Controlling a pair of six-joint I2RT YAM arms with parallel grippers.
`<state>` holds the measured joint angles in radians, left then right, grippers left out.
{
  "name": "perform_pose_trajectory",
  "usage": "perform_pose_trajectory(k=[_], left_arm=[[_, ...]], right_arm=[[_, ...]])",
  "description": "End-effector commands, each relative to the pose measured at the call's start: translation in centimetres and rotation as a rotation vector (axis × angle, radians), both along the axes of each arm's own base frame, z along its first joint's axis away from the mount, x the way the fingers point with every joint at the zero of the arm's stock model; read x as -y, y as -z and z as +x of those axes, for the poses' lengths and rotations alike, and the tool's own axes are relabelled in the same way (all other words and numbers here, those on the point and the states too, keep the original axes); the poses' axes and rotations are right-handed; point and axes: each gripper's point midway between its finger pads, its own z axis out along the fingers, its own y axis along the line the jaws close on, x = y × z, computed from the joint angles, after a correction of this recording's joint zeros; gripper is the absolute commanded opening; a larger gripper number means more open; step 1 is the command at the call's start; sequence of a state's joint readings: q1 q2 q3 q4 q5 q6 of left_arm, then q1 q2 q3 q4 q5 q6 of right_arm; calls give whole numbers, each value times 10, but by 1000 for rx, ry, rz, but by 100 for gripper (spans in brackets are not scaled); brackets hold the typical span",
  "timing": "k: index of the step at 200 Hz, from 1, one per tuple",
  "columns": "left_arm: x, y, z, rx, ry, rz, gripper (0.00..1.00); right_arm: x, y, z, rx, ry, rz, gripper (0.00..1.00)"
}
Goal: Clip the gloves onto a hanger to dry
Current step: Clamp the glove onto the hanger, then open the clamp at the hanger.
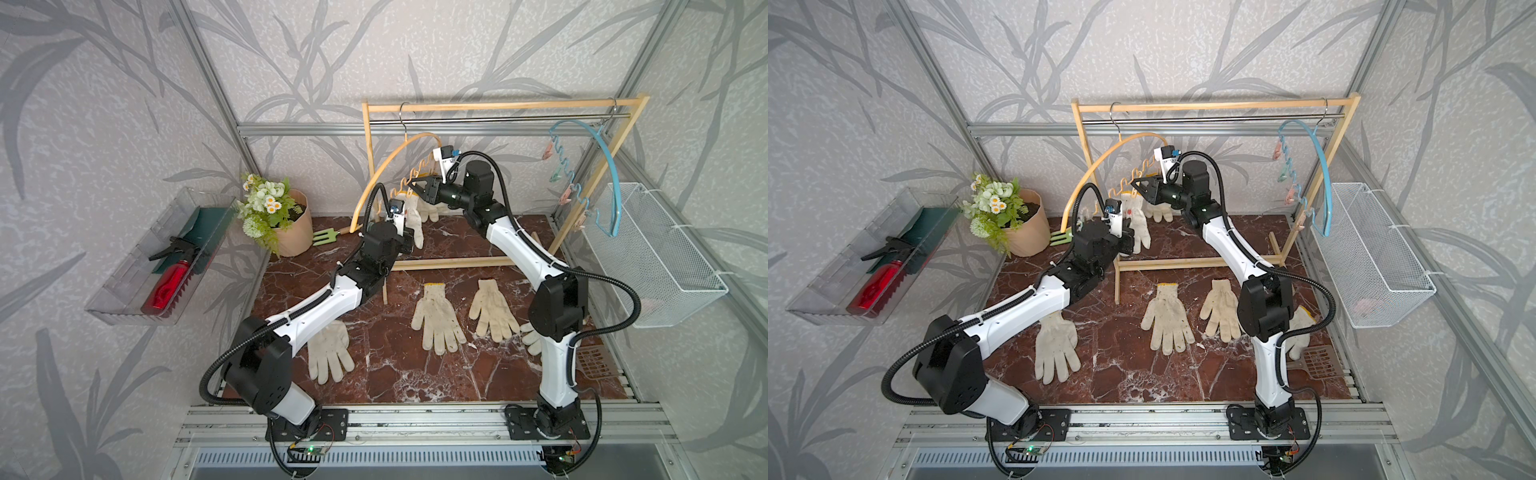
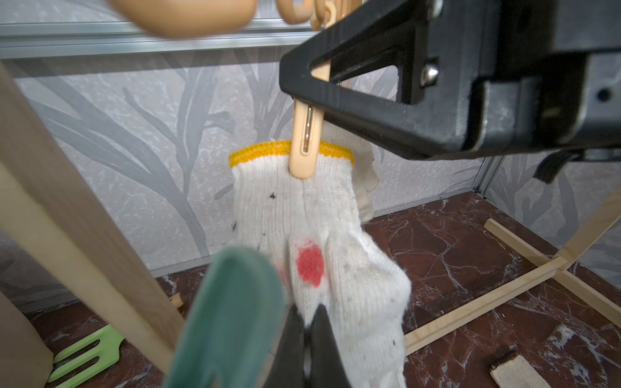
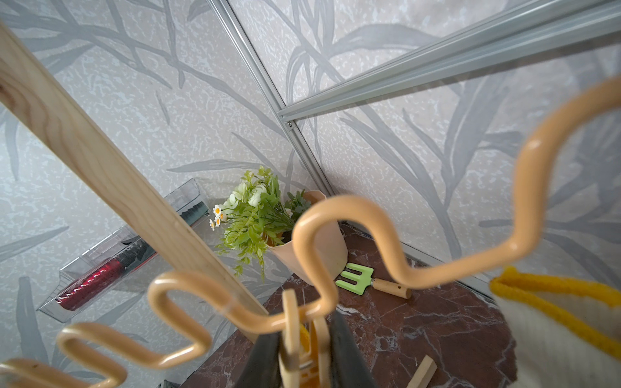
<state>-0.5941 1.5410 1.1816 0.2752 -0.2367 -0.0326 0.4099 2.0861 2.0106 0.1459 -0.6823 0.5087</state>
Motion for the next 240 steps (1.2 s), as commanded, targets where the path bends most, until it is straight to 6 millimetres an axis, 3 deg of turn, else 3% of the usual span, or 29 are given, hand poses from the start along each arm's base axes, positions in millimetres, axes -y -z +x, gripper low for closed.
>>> perform_pose_trajectory(k=[1, 25, 46, 60, 85, 104, 116, 240], left_arm=[[1, -14, 5, 30, 3, 4, 0], [1, -9, 4, 20, 3, 5, 0], [0, -6, 3, 14, 3, 5, 0], [0, -3, 1, 6, 6, 9, 1], [-2, -2, -5, -5, 17, -3, 22], [-4, 0, -13, -23, 33, -11, 27], [-6, 1, -18, -31, 36, -22, 36], [-42, -22, -96, -115, 85, -110, 54]], right_arm=[[0, -35, -18, 82, -30, 38, 24], [1, -36, -18, 84, -25, 36, 28], [1, -36, -17, 86, -17, 35, 43], [2, -37, -16, 88, -12, 37, 44], [2, -37, -14, 89, -9, 39, 44], [1, -36, -13, 86, -11, 42, 45], [0, -37, -13, 85, -15, 44, 45], [-11, -39, -25, 93, -47, 42, 46]])
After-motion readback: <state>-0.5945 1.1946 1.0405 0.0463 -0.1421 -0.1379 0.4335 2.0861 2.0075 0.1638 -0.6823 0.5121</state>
